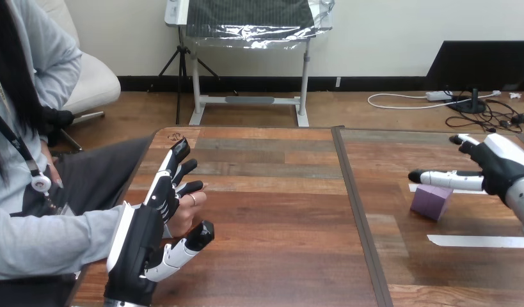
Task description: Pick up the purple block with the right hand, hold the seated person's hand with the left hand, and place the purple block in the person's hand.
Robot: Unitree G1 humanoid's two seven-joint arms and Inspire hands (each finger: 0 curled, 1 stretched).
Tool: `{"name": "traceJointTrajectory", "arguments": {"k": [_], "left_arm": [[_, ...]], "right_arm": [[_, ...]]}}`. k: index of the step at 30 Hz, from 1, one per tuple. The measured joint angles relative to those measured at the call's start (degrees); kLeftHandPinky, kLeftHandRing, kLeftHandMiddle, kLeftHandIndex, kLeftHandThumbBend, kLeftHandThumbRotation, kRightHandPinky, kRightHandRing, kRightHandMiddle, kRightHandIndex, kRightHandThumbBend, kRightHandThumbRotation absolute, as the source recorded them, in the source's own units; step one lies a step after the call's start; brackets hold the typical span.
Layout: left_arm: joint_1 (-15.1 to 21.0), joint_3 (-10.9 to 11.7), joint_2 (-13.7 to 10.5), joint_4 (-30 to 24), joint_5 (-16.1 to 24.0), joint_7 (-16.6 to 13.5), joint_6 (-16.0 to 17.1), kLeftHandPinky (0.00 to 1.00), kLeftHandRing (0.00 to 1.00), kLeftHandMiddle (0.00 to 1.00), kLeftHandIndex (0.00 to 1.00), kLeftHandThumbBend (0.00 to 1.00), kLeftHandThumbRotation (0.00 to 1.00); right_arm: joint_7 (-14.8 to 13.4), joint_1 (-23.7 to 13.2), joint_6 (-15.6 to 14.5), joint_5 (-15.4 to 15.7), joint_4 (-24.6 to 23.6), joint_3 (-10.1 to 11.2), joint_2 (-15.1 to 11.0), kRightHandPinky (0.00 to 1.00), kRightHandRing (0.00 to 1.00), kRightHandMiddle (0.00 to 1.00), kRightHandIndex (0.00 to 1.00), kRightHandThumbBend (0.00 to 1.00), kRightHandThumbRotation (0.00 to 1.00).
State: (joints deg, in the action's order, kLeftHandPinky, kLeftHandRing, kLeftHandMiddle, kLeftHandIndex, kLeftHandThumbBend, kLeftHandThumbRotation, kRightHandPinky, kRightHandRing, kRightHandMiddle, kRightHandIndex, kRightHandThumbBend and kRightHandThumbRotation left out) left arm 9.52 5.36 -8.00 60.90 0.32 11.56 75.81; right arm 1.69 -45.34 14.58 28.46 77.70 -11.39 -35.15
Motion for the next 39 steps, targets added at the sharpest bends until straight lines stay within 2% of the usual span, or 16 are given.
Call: {"name": "traceJointTrajectory", "arguments": {"k": [12,18,26,36,39], "left_arm": [[-0.01,-0.04,0.0,-0.02,-0.25,0.58,0.03,0.81,0.93,0.97,0.96,1.0,0.75],[-0.07,-0.04,0.02,-0.1,-0.51,0.79,0.03,0.8,0.92,0.96,0.96,1.0,0.75],[-0.15,-0.04,0.03,-0.15,-0.68,0.81,0.03,0.8,0.93,0.97,0.96,1.0,0.75],[-0.27,-0.04,0.03,-0.15,-0.83,0.88,0.12,0.8,0.92,0.96,0.96,1.0,0.74],[-0.35,-0.05,0.04,-0.15,-1.02,1.05,0.14,0.8,0.92,0.96,0.96,1.0,0.74]], "right_arm": [[0.52,0.0,-1.61,0.71,0.24,-0.89,1.14,0.77,0.91,0.9,0.97,1.0,0.63],[1.46,0.0,-1.89,0.71,0.26,-1.08,1.72,0.79,0.92,0.91,0.98,1.0,0.62],[1.63,0.0,-2.71,1.13,0.28,-1.75,2.21,0.83,0.94,0.94,0.98,1.0,0.64],[1.66,0.0,-3.7,1.5,0.33,-2.13,2.76,0.81,0.92,0.94,0.97,1.0,0.64],[1.66,0.0,-3.87,1.63,0.42,-2.18,3.04,0.64,0.73,0.75,0.97,1.0,0.63]]}}
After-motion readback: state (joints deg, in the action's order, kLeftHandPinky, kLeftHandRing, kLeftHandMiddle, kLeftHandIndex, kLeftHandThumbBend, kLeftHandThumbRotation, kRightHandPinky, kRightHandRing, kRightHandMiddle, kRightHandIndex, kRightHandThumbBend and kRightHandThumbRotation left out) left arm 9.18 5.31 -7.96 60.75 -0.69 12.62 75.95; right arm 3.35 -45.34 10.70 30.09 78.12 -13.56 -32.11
